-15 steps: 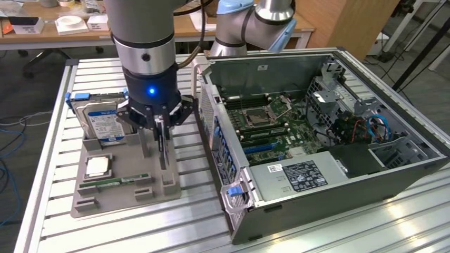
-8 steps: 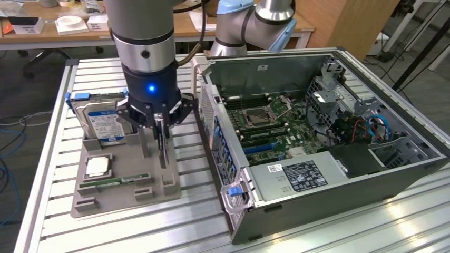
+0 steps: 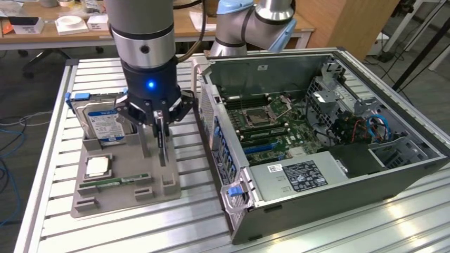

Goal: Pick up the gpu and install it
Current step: 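Pick up the gpu and move the gpu toward the slot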

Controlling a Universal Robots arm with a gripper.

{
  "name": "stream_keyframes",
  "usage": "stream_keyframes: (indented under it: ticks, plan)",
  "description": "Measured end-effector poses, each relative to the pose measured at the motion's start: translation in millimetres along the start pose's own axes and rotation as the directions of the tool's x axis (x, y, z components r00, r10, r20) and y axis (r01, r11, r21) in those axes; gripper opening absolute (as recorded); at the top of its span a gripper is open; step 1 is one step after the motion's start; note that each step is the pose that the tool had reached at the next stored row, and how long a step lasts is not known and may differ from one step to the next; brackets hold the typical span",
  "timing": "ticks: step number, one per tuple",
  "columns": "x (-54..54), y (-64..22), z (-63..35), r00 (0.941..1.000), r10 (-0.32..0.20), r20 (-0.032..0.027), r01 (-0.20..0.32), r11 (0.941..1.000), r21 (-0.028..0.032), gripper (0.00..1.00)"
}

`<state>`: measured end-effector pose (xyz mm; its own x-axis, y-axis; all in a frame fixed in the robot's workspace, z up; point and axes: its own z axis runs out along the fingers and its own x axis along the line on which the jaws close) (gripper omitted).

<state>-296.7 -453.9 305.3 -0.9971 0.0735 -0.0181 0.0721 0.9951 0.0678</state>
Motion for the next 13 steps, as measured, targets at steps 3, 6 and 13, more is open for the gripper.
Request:
stream_keyframes:
  ticks: [3, 6, 13]
  plan:
    - [0.0, 0.2, -2.4, 1.0000, 0.000, 0.0000, 0.000, 1.0000, -0.0001, 0.26]
    - [-0.1, 0.3, -4.7, 1.0000, 0.000, 0.0001, 0.000, 1.0000, -0.0002, 0.26]
    - [-0.2, 0.7, -10.0, 1.0000, 0.000, 0.0000, 0.000, 1.0000, -0.0006, 0.26]
